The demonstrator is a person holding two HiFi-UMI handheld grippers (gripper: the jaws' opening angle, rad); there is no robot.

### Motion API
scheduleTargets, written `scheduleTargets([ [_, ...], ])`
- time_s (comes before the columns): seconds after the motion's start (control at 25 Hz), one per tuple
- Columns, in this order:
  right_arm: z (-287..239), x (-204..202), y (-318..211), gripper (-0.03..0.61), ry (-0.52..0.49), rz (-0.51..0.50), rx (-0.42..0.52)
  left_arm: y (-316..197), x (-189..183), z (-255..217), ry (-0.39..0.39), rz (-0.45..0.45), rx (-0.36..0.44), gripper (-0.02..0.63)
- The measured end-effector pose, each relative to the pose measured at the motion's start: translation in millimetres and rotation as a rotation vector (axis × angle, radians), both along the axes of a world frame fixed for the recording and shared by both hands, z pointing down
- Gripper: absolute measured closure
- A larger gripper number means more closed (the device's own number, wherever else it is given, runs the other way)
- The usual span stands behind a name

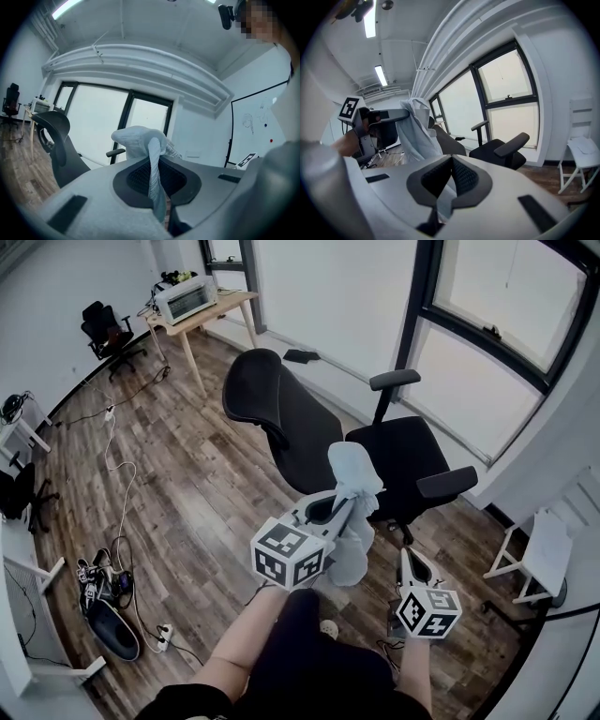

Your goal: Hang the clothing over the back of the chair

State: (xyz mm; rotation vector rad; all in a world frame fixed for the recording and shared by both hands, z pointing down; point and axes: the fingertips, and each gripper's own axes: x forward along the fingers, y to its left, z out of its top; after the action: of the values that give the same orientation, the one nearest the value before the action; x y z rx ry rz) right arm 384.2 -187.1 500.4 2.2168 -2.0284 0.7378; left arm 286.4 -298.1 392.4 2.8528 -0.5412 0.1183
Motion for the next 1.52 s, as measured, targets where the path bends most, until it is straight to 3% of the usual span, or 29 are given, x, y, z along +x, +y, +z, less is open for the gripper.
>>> scheduleTargets([
  [0.16, 5, 2, 3, 0.578, -0.005, 0.035, -0.002, -10, 22, -7, 0.004, 0.057, 0.015, 0.595],
  [0.48, -5, 55, -27, 0.578, -0.004, 0.152, 0.001, -61, 103, -34, -0.018, 0.186, 0.074, 0.595],
  [0.84, -26, 83, -98, 0.578, 0.001, 0.218, 0.029, -147, 142, -69, -0.011, 0.231, 0.115, 0.595],
  [1.16, -38, 88, -164, 0.578, 0.003, 0.209, 0.036, -218, 145, -91, -0.010, 0.211, 0.146, 0.595],
  [1.52, -42, 69, -240, 0.578, 0.006, 0.139, 0.049, -301, 105, -108, -0.004, 0.111, 0.179, 0.595],
])
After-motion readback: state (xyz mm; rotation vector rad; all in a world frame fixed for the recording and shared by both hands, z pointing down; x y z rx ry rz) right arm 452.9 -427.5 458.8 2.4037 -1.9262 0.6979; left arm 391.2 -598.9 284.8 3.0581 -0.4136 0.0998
